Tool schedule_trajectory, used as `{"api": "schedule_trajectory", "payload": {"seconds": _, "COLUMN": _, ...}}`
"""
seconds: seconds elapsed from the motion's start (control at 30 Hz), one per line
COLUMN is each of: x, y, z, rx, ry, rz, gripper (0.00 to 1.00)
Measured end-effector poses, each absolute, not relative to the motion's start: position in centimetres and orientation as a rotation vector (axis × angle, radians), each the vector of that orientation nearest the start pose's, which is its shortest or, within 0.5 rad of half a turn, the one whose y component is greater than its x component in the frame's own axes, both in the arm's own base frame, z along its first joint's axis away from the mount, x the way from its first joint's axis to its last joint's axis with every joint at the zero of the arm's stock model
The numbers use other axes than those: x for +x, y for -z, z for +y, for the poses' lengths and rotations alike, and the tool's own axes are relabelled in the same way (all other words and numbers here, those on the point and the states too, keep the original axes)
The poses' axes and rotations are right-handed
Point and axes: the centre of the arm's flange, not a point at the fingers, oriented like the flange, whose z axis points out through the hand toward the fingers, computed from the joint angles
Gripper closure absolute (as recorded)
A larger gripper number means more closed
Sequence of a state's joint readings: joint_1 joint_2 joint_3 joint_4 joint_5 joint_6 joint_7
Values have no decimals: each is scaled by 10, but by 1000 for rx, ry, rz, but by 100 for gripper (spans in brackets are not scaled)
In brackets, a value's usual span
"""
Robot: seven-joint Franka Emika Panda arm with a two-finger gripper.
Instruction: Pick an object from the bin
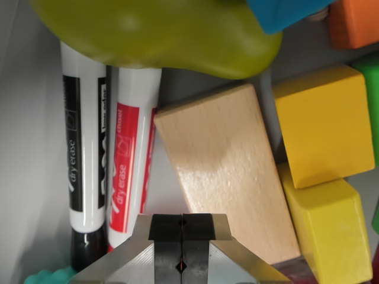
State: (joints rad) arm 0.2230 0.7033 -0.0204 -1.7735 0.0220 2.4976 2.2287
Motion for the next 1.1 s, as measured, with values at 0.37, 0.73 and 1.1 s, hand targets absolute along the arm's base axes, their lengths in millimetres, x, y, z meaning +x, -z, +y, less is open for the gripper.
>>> {"api": "schedule_trajectory", "payload": {"seconds": 0.37, "x": 645, "y": -194, "z": 133, "rx": -1636, "ry": 8, "rz": 2661, "gripper": 100}}
{"api": "schedule_trajectory", "payload": {"seconds": 0.73, "x": 644, "y": -235, "z": 133, "rx": -1636, "ry": 4, "rz": 2662, "gripper": 100}}
{"api": "schedule_trajectory", "payload": {"seconds": 1.1, "x": 642, "y": -280, "z": 132, "rx": -1637, "ry": 0, "rz": 2666, "gripper": 100}}
